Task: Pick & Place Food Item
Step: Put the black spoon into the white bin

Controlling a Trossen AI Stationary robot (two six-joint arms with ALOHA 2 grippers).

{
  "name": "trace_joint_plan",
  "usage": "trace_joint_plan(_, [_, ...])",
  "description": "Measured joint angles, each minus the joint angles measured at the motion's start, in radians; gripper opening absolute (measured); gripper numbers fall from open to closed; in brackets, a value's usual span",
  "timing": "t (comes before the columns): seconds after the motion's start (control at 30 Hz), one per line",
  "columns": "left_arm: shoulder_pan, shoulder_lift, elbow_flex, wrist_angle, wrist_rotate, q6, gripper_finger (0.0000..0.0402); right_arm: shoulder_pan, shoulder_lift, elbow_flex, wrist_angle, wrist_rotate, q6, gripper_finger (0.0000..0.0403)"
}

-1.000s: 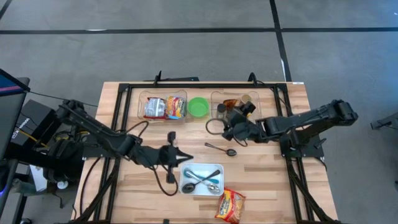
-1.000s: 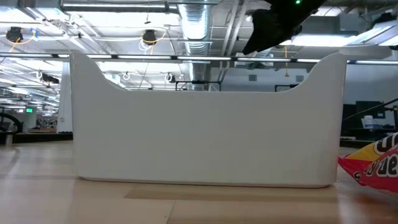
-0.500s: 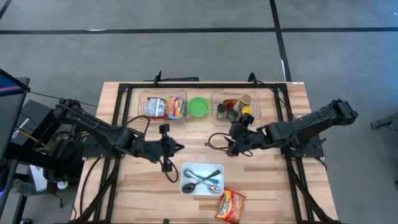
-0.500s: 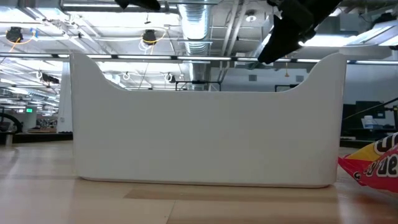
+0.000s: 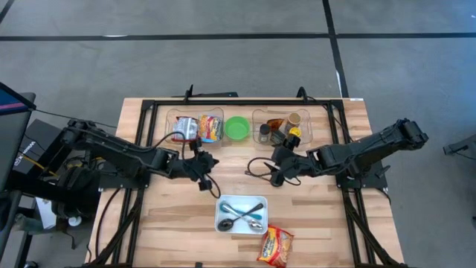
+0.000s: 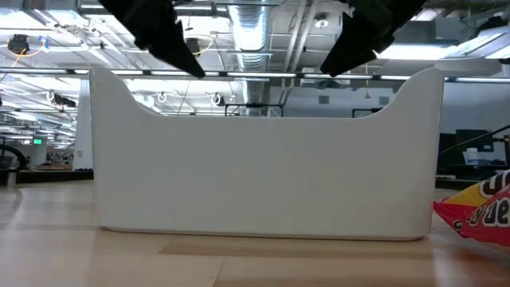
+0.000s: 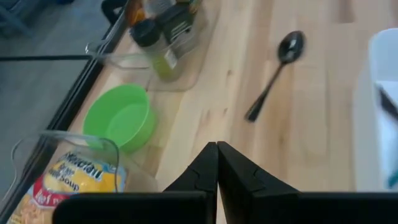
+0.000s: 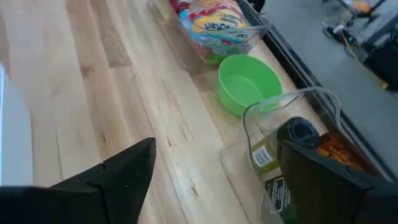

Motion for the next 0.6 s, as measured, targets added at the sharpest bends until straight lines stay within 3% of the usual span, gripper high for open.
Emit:
trace_joint_plan(0.17, [0.05,0.0,-0.064,0.068,0.001,-0.001,0.0003,-0.005,0.0,0.0,0.0,-0.062,-0.061,0.0329])
trace_joint_plan(0.4, [0.122,0.0,-0.134,0.2,0.0,-0.007,0.0003,-0.032,0.0,0.0,0.006,-0.381,-0.099,0.0329])
trace_joint_plan(0.6, [0.172,0.0,-0.17,0.265,0.0,-0.007,0.0003,-0.061,0.0,0.0,0.042,-0.362,-0.099,0.0329])
